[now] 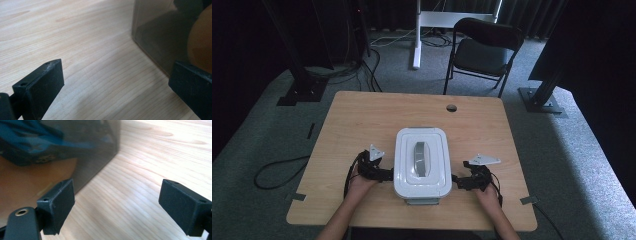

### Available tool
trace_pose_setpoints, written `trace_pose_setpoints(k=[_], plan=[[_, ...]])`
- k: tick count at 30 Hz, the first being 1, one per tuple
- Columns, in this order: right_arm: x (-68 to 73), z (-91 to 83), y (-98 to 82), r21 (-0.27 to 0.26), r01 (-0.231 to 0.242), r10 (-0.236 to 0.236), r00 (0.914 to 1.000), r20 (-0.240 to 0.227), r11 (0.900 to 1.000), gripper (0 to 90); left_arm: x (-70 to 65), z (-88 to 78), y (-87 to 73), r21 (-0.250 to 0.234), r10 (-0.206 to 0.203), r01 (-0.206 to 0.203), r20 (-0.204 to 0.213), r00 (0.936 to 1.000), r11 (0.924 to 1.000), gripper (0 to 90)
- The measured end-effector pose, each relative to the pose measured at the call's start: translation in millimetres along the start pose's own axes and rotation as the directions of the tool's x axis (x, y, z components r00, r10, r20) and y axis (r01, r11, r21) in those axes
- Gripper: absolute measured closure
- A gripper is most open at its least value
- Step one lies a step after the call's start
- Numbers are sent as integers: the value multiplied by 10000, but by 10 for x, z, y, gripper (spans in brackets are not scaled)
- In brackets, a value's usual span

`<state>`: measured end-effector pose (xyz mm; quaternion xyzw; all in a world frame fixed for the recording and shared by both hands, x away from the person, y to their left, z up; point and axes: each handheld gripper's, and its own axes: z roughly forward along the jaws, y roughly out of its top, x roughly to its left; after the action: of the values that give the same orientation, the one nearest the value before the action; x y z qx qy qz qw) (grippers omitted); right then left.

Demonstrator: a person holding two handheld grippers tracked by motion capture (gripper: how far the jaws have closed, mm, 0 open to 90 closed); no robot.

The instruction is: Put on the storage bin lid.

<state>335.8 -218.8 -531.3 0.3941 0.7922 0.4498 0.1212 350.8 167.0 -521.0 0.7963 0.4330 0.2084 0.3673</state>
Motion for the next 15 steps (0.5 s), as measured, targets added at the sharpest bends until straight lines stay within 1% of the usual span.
trace_pose_setpoints(k=[1,2,4,6,8,11,12,13,15], plan=[[-11,-9,-5,-6,-2,2,10000,98,10000,128,14,-20,-6,-112,-8,7,-19,10000,9999,5],[-20,-17,-13,30,17,-18,9996,296,10000,128,28,-38,-11,-201,-4,4,-4,10000,9998,5],[-37,-35,-24,50,114,-116,9987,496,9999,126,53,-72,-24,-388,-40,41,17,10000,9992,5],[-40,-48,-30,50,148,-151,9968,781,9999,125,80,-104,-39,-486,-140,146,121,9998,9987,4],[-49,-65,-30,-86,139,-130,9957,917,9999,124,103,-125,-56,-576,-178,188,180,9997,9982,5],[-58,-78,-23,-193,87,-64,9932,1166,9998,121,136,-155,-93,-560,-265,274,165,9995,9981,5],[-58,-78,-23,-193,87,-64,9932,1166,9998,121,136,-155,-93,-560,-265,274,165,9995,9981,5],[-66,-89,-23,-247,40,-8,9917,1283,9997,122,155,-187,-131,-526,-285,296,220,9994,9982,5],[-72,-101,-26,-321,-24,69,9903,1388,9995,121,165,-212,-160,-488,-203,212,191,9996,9986,5]])
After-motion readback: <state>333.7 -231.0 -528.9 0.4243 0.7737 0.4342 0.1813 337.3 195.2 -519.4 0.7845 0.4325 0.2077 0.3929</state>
